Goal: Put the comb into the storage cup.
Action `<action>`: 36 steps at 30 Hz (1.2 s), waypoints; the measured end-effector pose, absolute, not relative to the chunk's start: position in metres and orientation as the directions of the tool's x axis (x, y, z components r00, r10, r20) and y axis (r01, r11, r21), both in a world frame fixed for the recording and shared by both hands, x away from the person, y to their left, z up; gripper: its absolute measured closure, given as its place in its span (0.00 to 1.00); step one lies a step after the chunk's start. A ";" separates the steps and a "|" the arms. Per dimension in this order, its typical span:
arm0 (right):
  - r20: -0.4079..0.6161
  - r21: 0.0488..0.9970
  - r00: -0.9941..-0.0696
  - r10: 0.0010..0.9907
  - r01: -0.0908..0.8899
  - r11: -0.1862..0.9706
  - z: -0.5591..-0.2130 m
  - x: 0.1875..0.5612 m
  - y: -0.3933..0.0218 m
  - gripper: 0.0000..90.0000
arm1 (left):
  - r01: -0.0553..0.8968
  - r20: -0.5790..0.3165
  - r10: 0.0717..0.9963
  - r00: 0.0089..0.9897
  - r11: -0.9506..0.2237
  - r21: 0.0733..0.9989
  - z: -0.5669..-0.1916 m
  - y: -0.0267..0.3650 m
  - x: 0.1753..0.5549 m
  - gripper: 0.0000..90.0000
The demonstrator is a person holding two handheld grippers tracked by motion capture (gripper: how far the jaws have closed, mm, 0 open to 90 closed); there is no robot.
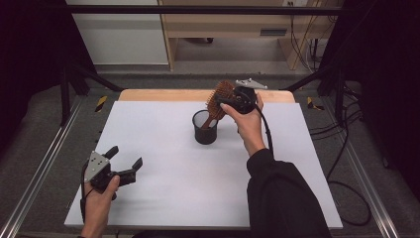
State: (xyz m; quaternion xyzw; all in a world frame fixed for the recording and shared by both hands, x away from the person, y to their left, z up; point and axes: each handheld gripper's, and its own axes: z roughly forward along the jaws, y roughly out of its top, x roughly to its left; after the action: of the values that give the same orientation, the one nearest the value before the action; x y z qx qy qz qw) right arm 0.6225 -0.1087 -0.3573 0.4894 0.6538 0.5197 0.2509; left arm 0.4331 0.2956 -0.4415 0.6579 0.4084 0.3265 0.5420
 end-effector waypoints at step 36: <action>0.172 0.934 -0.405 0.898 0.357 -0.018 -0.344 0.607 -0.123 0.11 | 0.185 -0.015 0.891 0.454 -0.078 0.980 -0.442 0.296 0.433 0.03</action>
State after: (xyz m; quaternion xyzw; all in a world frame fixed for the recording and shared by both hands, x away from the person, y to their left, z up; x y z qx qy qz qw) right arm 0.6072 -0.1225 -0.3439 0.4812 0.6519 0.5267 0.2570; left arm 0.4329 0.2962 -0.4416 0.6581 0.4089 0.3256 0.5419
